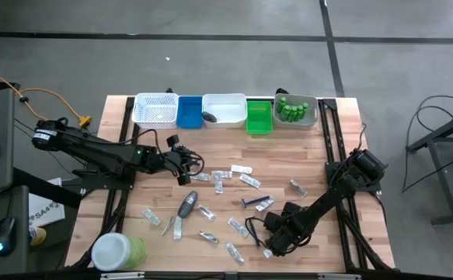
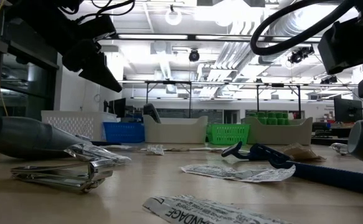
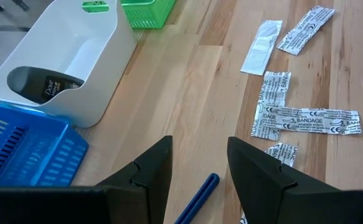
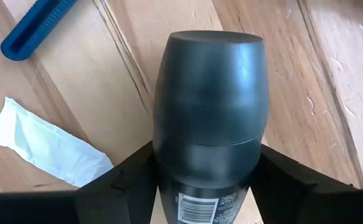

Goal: Pick & Place Travel size toiletries
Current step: Put the deodorant into the right white bin

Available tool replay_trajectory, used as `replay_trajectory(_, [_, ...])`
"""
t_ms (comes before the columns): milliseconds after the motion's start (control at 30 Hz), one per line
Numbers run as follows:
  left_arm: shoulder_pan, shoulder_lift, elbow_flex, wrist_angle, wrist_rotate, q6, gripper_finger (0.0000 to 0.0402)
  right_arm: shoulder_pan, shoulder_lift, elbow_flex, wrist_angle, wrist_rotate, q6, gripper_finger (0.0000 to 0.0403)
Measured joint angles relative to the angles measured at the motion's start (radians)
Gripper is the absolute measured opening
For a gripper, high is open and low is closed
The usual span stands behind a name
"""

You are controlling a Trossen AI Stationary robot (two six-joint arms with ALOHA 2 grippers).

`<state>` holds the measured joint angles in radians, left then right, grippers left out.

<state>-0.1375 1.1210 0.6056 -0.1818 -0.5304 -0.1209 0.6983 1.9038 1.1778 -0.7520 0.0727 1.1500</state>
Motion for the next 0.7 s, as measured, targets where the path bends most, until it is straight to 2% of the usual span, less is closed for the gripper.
replay_trajectory(500, [0.0, 0.0, 0.0, 0.0, 0.0, 0.0, 0.0152, -0.052, -0.014, -0.003, 0.014, -0.005, -0.125, 0.0201])
replay_trajectory(700, [0.0, 0.0, 0.0, 0.0, 0.0, 0.0, 0.0152, -0.096, -0.017, -0.003, 0.009, -0.075, -0.215, 0.0201])
